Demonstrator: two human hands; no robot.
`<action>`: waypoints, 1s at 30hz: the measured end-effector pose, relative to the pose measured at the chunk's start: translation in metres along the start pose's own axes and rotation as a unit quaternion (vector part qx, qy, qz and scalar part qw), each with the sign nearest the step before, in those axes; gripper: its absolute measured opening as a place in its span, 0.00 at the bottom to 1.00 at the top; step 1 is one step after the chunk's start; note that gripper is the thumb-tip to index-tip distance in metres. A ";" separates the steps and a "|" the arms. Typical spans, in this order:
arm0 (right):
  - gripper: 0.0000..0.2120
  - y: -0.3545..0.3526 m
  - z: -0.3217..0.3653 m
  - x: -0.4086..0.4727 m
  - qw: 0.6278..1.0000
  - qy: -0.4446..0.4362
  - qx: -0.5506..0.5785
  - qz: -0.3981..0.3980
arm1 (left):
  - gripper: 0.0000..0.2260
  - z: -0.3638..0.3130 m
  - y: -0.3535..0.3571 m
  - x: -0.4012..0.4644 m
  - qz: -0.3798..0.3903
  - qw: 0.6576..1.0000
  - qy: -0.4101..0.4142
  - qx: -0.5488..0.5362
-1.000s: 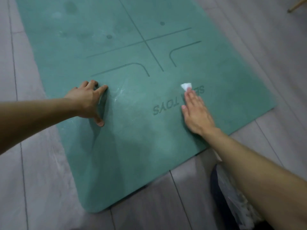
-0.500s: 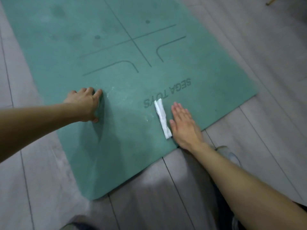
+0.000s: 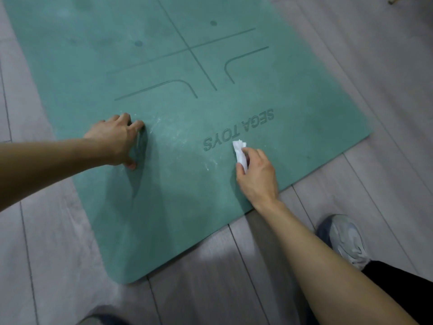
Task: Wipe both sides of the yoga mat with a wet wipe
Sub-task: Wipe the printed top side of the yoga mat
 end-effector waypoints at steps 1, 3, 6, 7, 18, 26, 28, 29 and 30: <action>0.16 -0.004 -0.003 0.004 1.000 -0.020 -0.007 -0.009 | 0.53 0.000 0.000 0.001 0.000 1.000 -0.001 -0.002; 0.15 -0.016 -0.012 0.017 0.998 -0.037 -0.025 -0.052 | 0.55 0.000 0.001 0.002 0.002 1.000 -0.004 -0.007; 0.14 -0.028 -0.029 0.031 0.994 -0.018 -0.058 -0.094 | 0.57 -0.002 0.000 0.004 0.008 1.000 -0.005 -0.016; 0.14 -0.024 -0.029 0.028 0.995 -0.004 -0.057 -0.088 | 0.57 -0.003 0.000 0.004 0.010 1.000 -0.008 -0.020; 0.11 0.041 0.044 -0.056 0.954 -0.286 0.016 0.090 | 0.53 0.004 0.008 -0.003 0.001 0.997 -0.003 -0.075; 0.13 -0.010 -0.037 -0.020 0.991 0.029 -0.060 -0.113 | 0.51 0.010 0.022 -0.005 -0.029 0.994 0.013 -0.101; 0.14 0.032 0.014 -0.075 0.996 -0.073 0.002 -0.060 | 0.51 0.014 0.025 -0.004 -0.035 0.993 0.016 -0.108; 0.15 0.048 0.038 -0.101 0.990 -0.140 0.018 -0.010 | 0.51 0.015 0.027 -0.004 -0.039 0.993 0.018 -0.109; 0.17 0.059 0.053 -0.120 0.979 -0.202 0.026 0.034 | 0.51 0.017 0.028 -0.003 -0.043 0.993 0.021 -0.108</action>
Point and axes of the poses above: each hand's wrist, its own x-axis towards the middle knuckle, its own y-axis out of the palm, z = x × y, the point moved 1 cm from there along x, towards the middle knuckle, and after that the axes turned 2 degrees about x, right-handed, at the moved point
